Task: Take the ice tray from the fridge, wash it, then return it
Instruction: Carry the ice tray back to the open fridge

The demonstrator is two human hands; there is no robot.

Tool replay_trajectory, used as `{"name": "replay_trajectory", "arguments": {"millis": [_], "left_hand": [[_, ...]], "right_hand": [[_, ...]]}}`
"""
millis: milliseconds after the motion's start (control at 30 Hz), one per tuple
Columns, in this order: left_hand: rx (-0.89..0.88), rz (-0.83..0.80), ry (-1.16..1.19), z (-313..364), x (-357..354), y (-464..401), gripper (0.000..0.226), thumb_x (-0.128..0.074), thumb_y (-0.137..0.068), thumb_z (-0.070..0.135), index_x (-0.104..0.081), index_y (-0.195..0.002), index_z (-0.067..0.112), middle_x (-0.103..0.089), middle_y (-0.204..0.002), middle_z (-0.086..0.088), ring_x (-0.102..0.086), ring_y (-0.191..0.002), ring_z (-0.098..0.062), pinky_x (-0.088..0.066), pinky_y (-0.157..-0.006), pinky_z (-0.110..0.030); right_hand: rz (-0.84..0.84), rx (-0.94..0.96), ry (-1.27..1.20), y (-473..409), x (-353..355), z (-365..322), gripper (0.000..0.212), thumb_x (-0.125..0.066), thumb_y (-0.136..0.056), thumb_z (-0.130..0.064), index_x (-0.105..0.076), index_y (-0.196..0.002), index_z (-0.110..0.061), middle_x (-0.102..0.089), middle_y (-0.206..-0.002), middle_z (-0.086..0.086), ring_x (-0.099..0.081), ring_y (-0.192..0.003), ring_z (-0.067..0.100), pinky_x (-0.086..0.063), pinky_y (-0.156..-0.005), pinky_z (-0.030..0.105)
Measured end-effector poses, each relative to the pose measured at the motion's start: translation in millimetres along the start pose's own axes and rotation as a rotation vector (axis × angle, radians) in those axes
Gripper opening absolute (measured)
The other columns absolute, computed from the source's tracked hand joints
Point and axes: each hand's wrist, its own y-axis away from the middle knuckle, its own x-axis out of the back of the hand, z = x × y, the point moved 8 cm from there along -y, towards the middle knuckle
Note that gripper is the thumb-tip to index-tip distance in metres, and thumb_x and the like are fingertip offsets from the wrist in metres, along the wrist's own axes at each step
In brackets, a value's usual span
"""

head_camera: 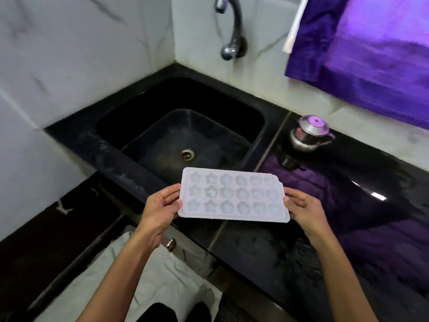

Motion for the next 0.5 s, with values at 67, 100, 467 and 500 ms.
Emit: {"name": "replay_trajectory", "arguments": {"millis": [67, 100, 467, 500], "left_hand": [[-0.007, 0.081, 0.029, 0, 30, 5, 0.038, -0.048, -0.092, -0.012, -0.058, -0.123, 0.007, -0.068, -0.112, -0.005, -0.064, -0.098, -0.020, -0.053, -0.079, -0.027], [-0.008, 0.114, 0.048, 0, 42, 7, 0.038, -0.048, -0.092, -0.011, -0.058, -0.123, 0.007, -0.069, -0.107, -0.001, -0.065, -0.095, -0.018, -0.053, -0.077, -0.026], [-0.021, 0.535, 0.295, -29, 206, 95, 0.038, -0.049, -0.091, -0.011, -0.057, -0.124, 0.007, -0.068, -0.098, 0.005, -0.066, -0.087, -0.012, -0.057, -0.070, -0.023], [-0.021, 0.570, 0.314, -35, 220, 107, 0.038, -0.049, -0.091, -0.011, -0.057, -0.124, 0.006, -0.068, -0.098, 0.005, -0.066, -0.086, -0.011, -0.057, -0.069, -0.023]], "right_hand": [[-0.084, 0.019, 0.011, -8, -32, -11, 0.020, -0.059, -0.090, -0.007, -0.068, -0.100, -0.021, -0.075, -0.081, -0.010, -0.070, -0.075, 0.006, -0.057, -0.062, 0.023], [-0.118, 0.027, 0.014, -11, -46, -17, 0.020, -0.059, -0.090, -0.006, -0.067, -0.099, -0.022, -0.075, -0.080, -0.011, -0.070, -0.074, 0.005, -0.057, -0.061, 0.022], [-0.562, 0.128, 0.140, 21, -241, -65, 0.021, -0.061, -0.090, -0.008, -0.066, -0.104, -0.023, -0.074, -0.087, -0.010, -0.070, -0.079, 0.004, -0.056, -0.062, 0.022], [-0.602, 0.137, 0.152, 31, -258, -67, 0.021, -0.061, -0.090, -0.009, -0.066, -0.105, -0.023, -0.074, -0.088, -0.010, -0.070, -0.080, 0.005, -0.057, -0.063, 0.023]]}}
